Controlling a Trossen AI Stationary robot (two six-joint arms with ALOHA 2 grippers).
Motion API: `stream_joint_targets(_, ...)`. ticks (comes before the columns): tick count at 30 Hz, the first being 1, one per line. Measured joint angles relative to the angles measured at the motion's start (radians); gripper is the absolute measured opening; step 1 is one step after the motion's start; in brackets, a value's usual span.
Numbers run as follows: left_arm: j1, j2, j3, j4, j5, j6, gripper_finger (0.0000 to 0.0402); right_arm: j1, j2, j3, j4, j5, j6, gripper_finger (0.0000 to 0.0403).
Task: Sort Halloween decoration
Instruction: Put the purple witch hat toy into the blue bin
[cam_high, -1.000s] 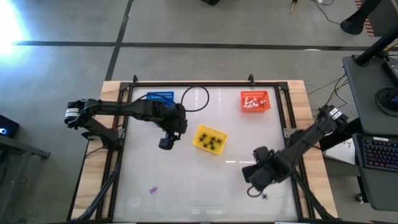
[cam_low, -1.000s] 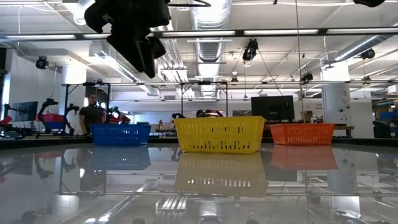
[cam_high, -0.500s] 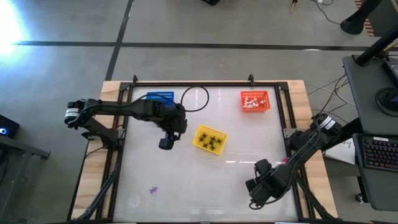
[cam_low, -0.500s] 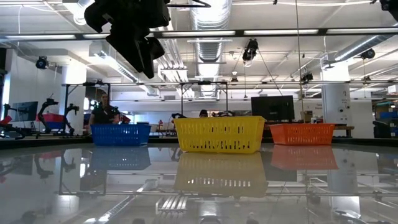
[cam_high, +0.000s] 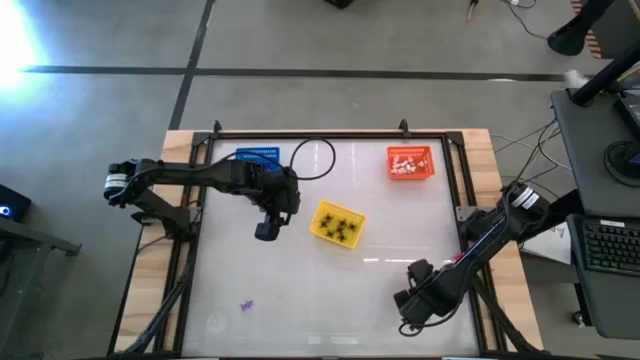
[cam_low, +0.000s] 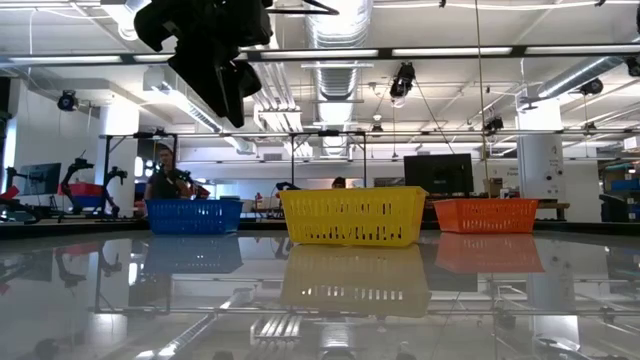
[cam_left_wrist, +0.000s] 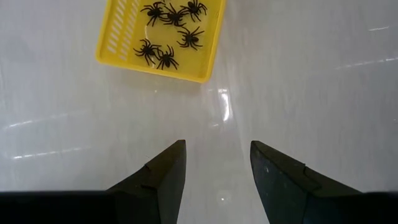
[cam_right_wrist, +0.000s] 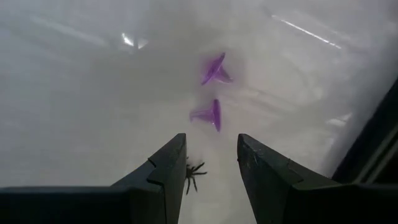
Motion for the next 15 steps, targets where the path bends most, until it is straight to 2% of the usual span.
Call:
stream_joint_targets(4, 0.000, 0.000, 0.000, -0.002, 0.000, -0.003, 0.0162, 0.019, -0.003, -0.061, 0.085, -0.001, 0.033, 0.0137)
stream_joint_targets(15, 0.000, 0.000, 0.000, -0.002, 0.000, -0.018, 0.0162, 0.045, -0.024, -0.166, 0.185, 0.004, 0.072, 0.0137)
